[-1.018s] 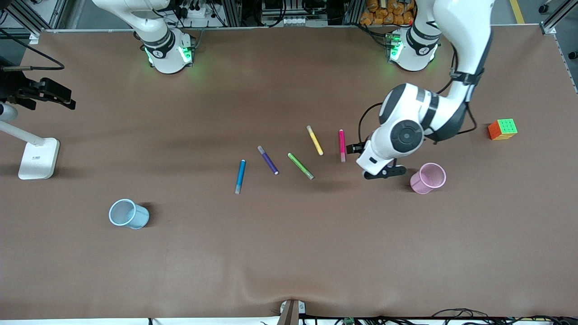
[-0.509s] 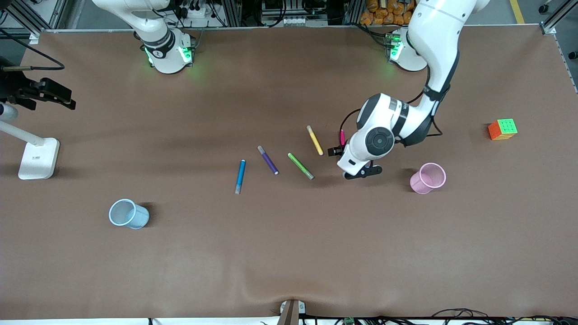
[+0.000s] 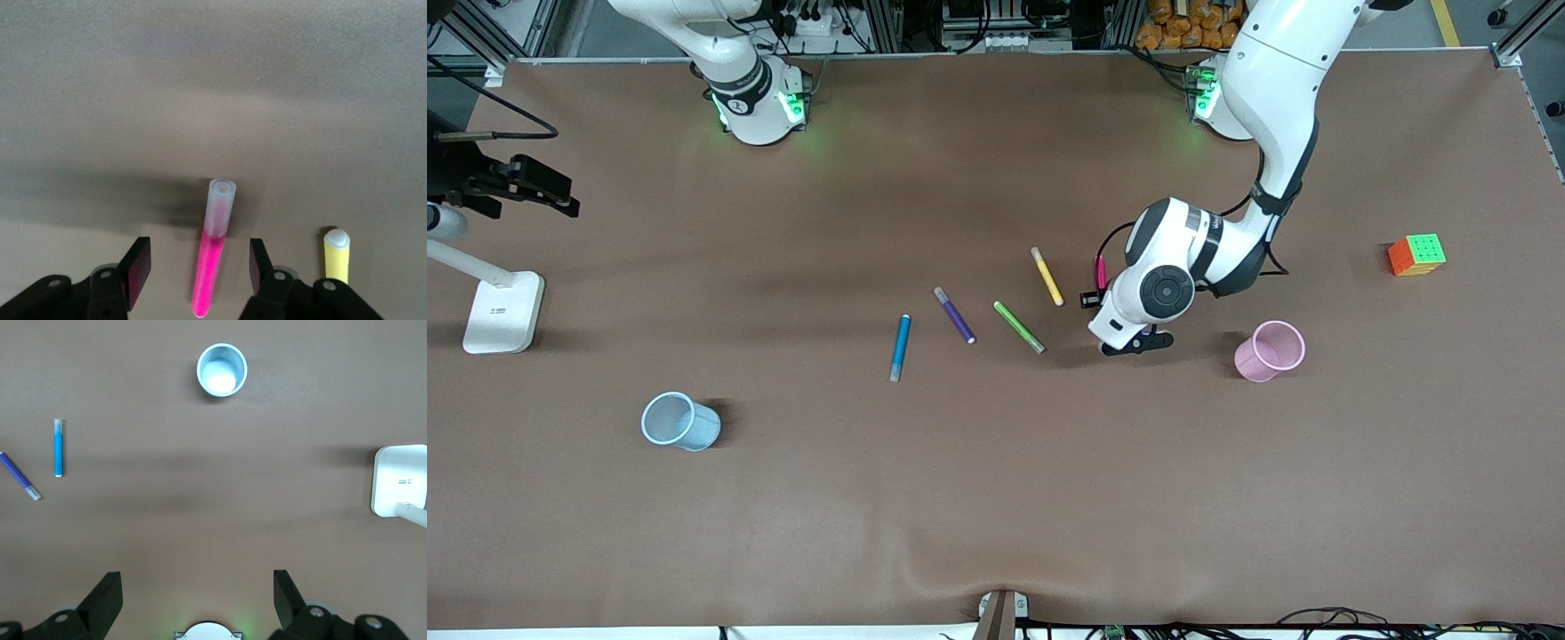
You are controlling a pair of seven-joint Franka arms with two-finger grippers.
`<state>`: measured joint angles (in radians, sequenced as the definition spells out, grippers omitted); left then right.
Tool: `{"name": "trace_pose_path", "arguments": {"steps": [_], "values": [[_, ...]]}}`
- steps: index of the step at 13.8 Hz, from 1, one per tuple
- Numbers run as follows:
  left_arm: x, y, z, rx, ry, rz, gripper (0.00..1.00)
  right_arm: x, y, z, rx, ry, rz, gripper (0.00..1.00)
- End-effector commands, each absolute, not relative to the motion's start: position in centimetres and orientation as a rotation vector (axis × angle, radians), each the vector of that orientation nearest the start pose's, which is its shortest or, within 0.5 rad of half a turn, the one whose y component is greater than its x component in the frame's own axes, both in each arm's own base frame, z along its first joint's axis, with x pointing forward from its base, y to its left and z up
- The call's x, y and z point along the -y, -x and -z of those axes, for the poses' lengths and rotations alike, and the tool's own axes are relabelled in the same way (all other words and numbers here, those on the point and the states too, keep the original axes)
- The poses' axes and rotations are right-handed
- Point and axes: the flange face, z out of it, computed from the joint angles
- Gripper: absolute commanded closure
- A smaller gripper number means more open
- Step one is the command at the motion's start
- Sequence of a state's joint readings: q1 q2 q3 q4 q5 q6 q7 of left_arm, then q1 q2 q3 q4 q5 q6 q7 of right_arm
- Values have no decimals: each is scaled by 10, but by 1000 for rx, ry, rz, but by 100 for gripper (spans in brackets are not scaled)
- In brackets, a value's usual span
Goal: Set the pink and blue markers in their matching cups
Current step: 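Lower the left gripper and grasp the pink marker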
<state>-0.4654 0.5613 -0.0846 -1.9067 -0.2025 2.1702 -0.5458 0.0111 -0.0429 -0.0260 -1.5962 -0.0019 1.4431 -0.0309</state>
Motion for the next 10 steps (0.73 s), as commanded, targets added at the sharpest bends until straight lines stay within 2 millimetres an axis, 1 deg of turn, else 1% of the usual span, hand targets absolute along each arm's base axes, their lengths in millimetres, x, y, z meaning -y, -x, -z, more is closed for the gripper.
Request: {"name": "trace_pose_path", "arguments": {"steps": [1,2,3,4,6,7,9,10], "values": [[321,-508,-177,206,3112,-563,39,-10,-532,-616,81,3148,-172,0],[322,-511,-178,206,3116,-558,39,-15,-534,-615,84,3148,-167,0],[323,-510,-174,201,3113,-563,39,-22,-536,-613,103,3149,-159,0],[324,-511,-173,182,3116,-563,40,-30,-543,-602,125,3149,-174,0],[324,-511,-173,146,3122,-566,46,-46,-556,-583,157,3143,-181,0],[326,-510,-172,140,3123,-564,50,-59,-563,-574,181,3144,-176,0],[326,-511,-169,139,3122,-569,54,-86,-580,-543,170,3152,-182,0],[326,-511,-168,135,3120,-574,56,-96,-587,-527,173,3154,-191,0]]}}
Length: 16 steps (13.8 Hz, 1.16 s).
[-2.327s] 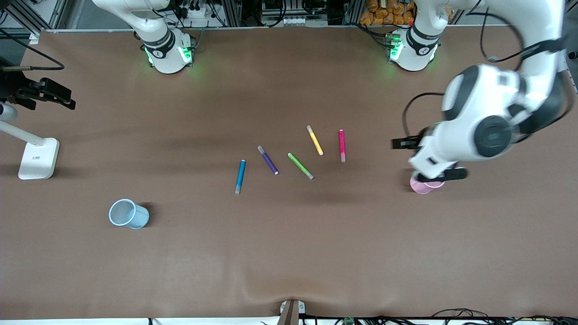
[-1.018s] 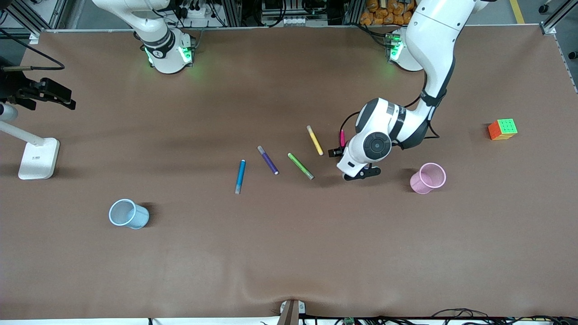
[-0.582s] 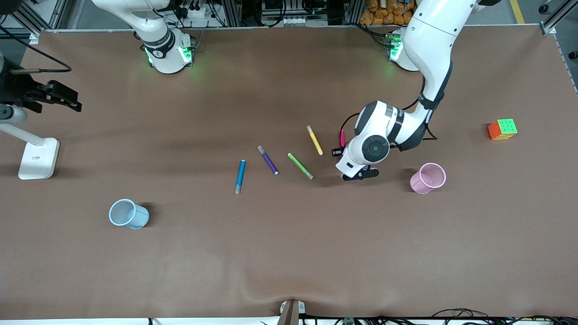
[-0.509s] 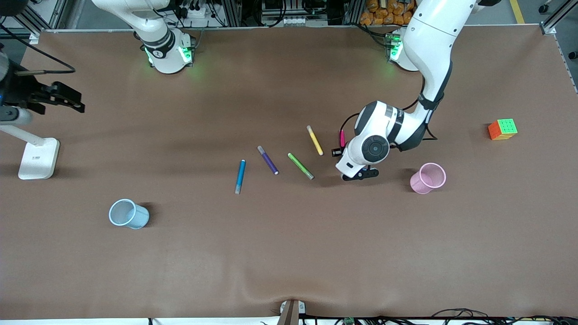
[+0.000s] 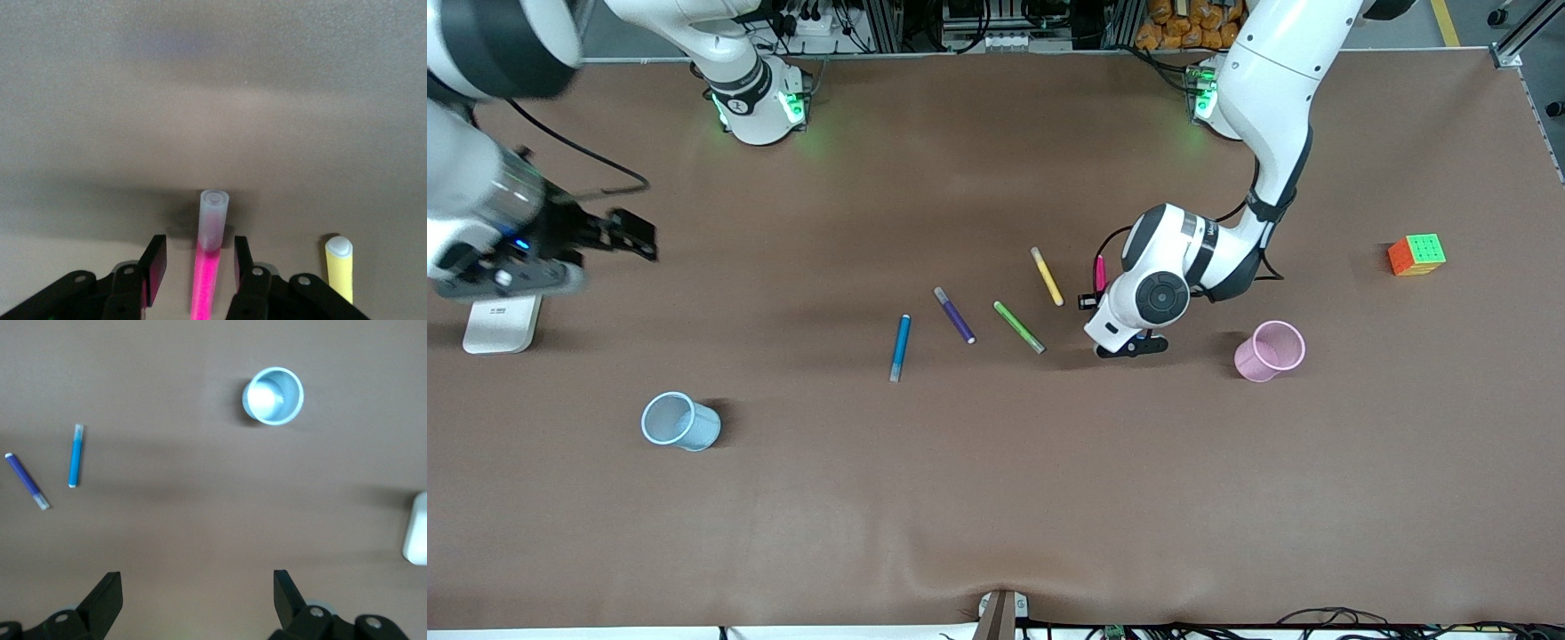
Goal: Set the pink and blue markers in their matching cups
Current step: 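Lift the pink marker with the left gripper while the right gripper grasps the blue marker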
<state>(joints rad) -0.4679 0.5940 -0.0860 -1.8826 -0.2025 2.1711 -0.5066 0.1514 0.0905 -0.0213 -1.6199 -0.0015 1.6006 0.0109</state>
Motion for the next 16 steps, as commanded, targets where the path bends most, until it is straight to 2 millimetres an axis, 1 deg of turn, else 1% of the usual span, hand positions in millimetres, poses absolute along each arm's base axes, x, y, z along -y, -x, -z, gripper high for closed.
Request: {"name": "trace_pose_path", "arguments": {"steps": [1,2,3,5,6,7,8,9,10,11,13,15,16], "values": [[328,-511,-167,129,3121,-571,58,-107,-594,-511,164,3156,-193,0],[330,-510,-164,124,3120,-576,60,-121,-601,-493,135,3161,-195,0],[334,-509,-163,119,3120,-575,61,-140,-606,-477,106,3167,-191,0],[336,-511,-163,116,3123,-572,66,-184,-611,-439,0,3180,-183,0],[336,-511,-163,116,3124,-570,70,-206,-613,-417,-51,3187,-179,0],[336,-511,-162,117,3123,-572,78,-229,-612,-397,-94,3190,-163,0],[336,-511,-162,116,3122,-574,87,-250,-608,-382,-136,3193,-157,0],[337,-510,-160,114,3120,-578,92,-264,-603,-366,-170,3199,-169,0],[337,-510,-159,117,3118,-580,96,-277,-598,-354,-161,3201,-168,0],[336,-511,-159,119,3118,-579,100,-284,-596,-334,-143,3198,-147,0],[335,-511,-160,120,3118,-576,100,-292,-600,-295,-153,3145,-57,0],[337,-514,-172,131,3121,-551,100,-307,-602,-257,-183,3093,-41,0],[336,-518,-185,141,3134,-531,100,-309,-601,-248,-191,3087,-45,0]]}}
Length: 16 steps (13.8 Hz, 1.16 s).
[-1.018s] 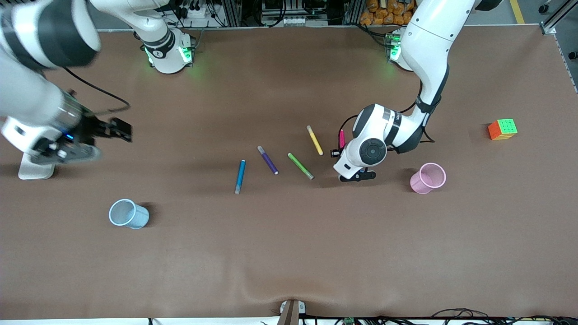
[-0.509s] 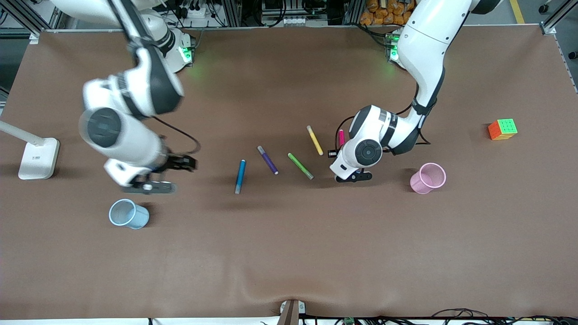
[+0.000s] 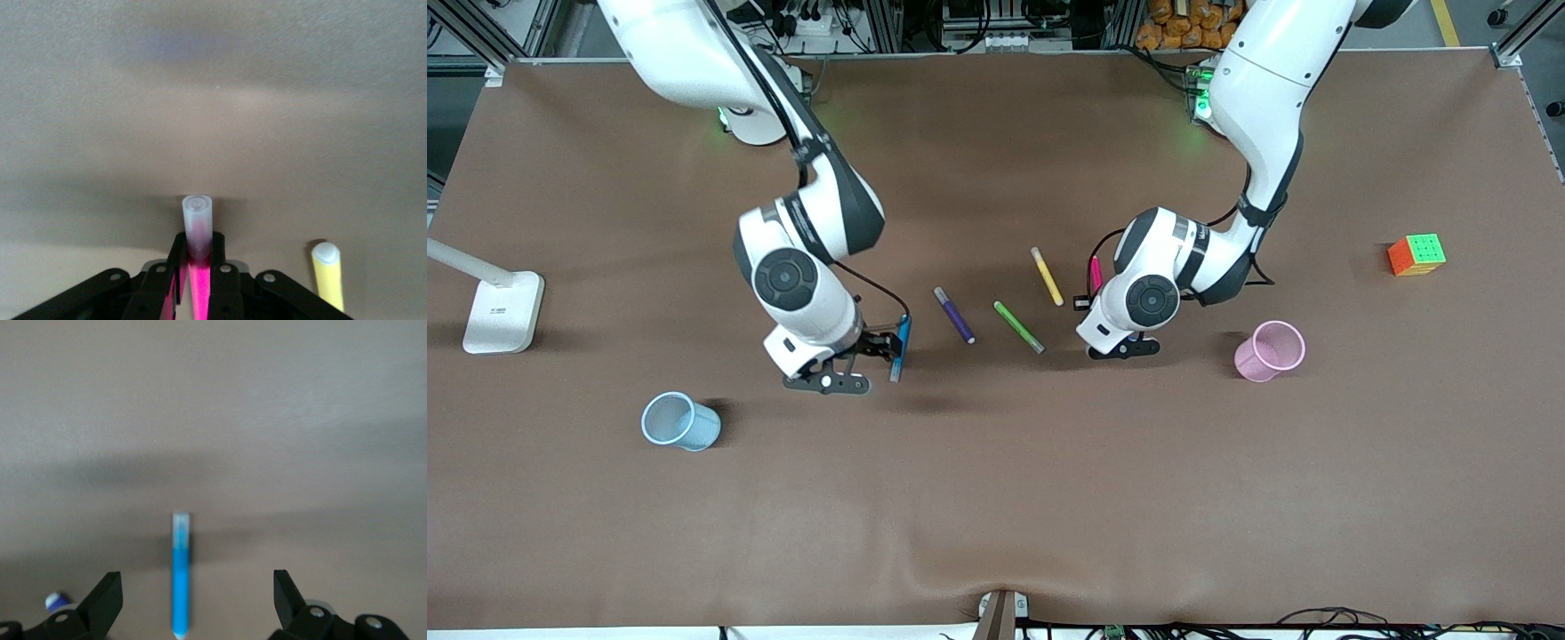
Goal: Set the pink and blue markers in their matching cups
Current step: 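Lift the pink marker with the left gripper while the right gripper grasps the blue marker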
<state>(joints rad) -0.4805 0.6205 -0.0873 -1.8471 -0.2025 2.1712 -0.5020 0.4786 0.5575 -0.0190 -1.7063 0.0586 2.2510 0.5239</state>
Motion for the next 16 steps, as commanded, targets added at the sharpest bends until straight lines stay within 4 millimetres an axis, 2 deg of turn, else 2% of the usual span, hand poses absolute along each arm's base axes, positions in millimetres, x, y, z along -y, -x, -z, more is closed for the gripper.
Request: {"name": "trace_pose_path", "arguments": {"steps": [1,3,5,6,8,11,12,13,14,15,16], "values": [[331,-523,-196,168,3147,-523,100,-308,-601,-236,-196,3093,-64,0],[326,-533,-226,205,3151,-484,100,-311,-599,-218,-193,3095,-69,0],[303,-554,-263,247,3136,-532,100,-326,-588,-204,-150,3106,-89,0],[297,-559,-277,258,3113,-589,100,-336,-583,-200,-126,3110,-93,0],[276,-571,-303,299,3093,-643,100,-337,-582,-198,-108,3110,-85,0],[246,-585,-346,367,3137,-558,100,-333,-585,-188,-87,3112,-75,0],[240,-588,-365,344,3126,-476,100,-330,-587,-187,-75,3109,-66,0],[225,-598,-389,307,3089,-341,100,-328,-587,-185,-73,3109,-71,0],[201,-607,-403,340,3077,-313,100,-328,-586,-184,-82,3109,-76,0],[185,-613,-418,377,3084,-290,100,-328,-584,-183,-96,3112,-87,0],[178,-615,-429,389,3084,-271,100,-328,-584,-182,-103,3114,-92,0]]}}
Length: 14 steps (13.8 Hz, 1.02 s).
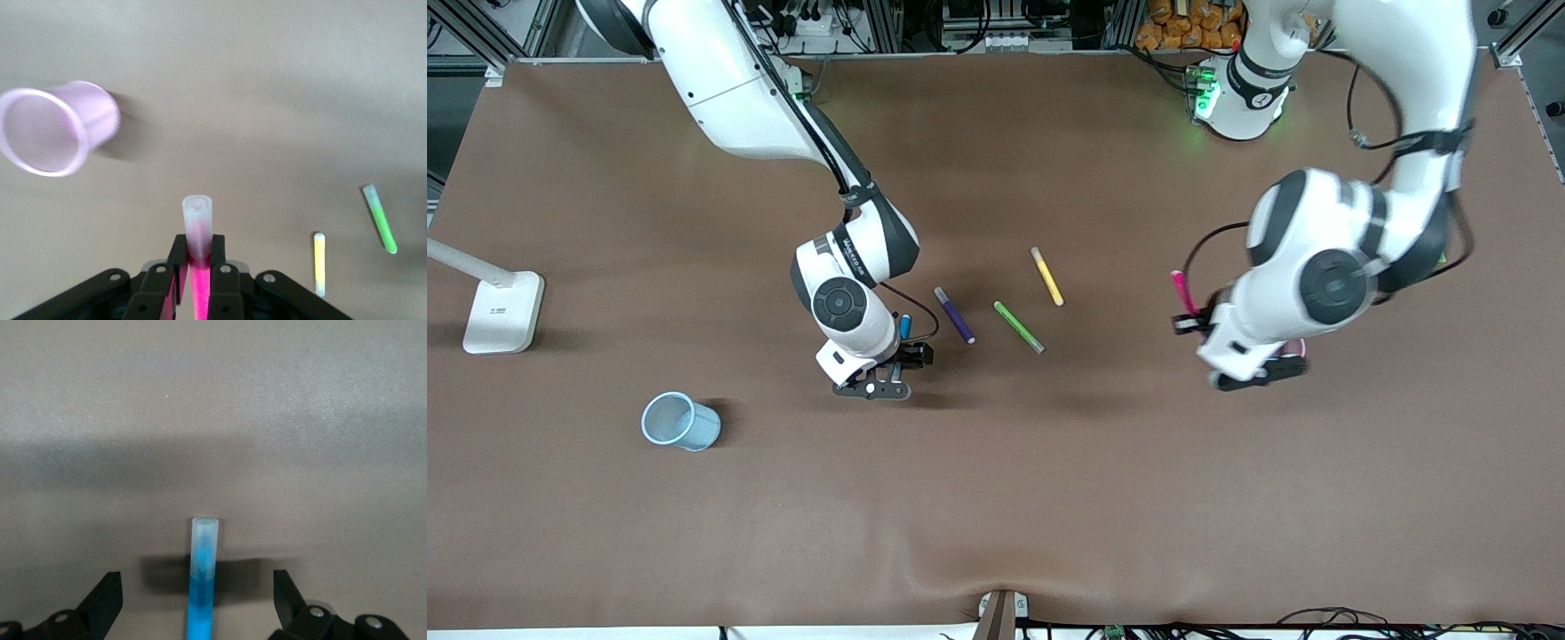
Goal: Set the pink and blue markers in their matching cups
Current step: 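Carry the pink marker over the pink cup with the left gripper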
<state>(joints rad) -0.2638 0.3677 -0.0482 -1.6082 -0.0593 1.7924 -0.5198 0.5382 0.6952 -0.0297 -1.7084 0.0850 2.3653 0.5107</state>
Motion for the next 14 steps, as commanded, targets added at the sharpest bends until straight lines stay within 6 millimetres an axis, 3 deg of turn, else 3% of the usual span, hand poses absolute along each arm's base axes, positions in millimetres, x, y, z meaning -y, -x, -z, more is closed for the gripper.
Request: {"name": "trace_pose_path", "arguments": {"steps": [1,5,8,12,14], "values": [[170,-616,-437,403,3079,-251,100,-328,-583,-181,-103,3115,-96,0],[136,-622,-452,470,3032,-184,100,-325,-581,-178,-106,3119,-105,0],[126,-626,-455,561,3009,-136,100,-325,-581,-179,-104,3118,-101,0],[119,-630,-448,689,2909,-80,100,-326,-582,-179,-102,3115,-93,0],[105,-634,-442,762,2854,-64,100,-325,-584,-180,-106,3114,-88,0]]}}
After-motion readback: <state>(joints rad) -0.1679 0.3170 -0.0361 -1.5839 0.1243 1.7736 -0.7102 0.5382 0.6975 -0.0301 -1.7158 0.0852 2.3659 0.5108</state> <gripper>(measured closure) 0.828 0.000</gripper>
